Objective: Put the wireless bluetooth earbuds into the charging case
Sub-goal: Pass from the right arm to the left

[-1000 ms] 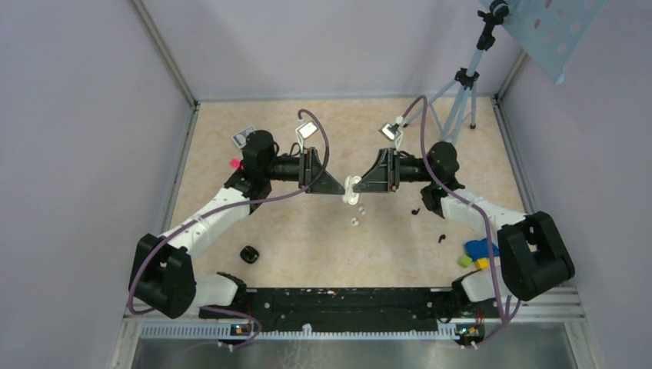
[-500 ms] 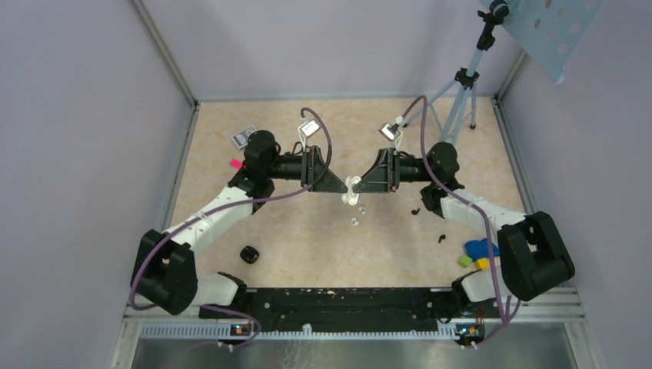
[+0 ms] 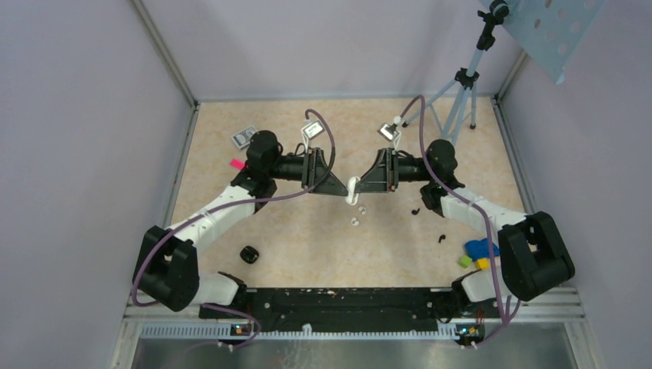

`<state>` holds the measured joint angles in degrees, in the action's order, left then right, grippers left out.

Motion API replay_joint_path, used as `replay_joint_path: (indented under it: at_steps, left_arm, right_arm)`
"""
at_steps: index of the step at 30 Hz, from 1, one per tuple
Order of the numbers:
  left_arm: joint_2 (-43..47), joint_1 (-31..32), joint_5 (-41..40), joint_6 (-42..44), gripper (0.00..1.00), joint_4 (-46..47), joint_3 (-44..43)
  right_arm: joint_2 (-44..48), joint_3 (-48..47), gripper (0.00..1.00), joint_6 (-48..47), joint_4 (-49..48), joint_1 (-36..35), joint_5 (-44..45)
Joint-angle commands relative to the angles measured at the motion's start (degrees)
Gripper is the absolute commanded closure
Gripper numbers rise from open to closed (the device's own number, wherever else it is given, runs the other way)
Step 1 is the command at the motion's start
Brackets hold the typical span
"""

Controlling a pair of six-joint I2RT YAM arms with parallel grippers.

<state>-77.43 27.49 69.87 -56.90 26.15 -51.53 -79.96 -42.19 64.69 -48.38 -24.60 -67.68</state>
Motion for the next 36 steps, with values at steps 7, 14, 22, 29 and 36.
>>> replay_joint_path:
  at_steps: [7,14,22,29,36]
  left_arm:
    - [-1.66,1.71,1.09,1.47,0.32,1.39,-1.16]
    - [-1.22,2.5,-1.76,7.26,0.33,-6.7,-4.08]
    - [-0.81,3.31,-6.55,15.67,0.26,-19.0,-8.28]
    - [-0.81,3.19,-7.13,16.66,0.38,-20.06,-8.24]
    - [0.26,1.7,-8.3,20.29,0.29,-25.57,-10.54]
  right_arm:
    - [1.0,-4.85,1.0,-6.16,5.22,-0.46,-0.86]
    - [1.78,-5.23,1.0,-8.94,9.33,-0.52,-0.52]
    - [1.94,-5.09,1.0,-9.87,10.54,-0.76,-0.24]
    - [2.15,-5.27,1.0,-10.48,11.5,-0.75,-0.48]
    - [2.82,-5.25,1.0,-11.72,12.44,-0.75,-0.29]
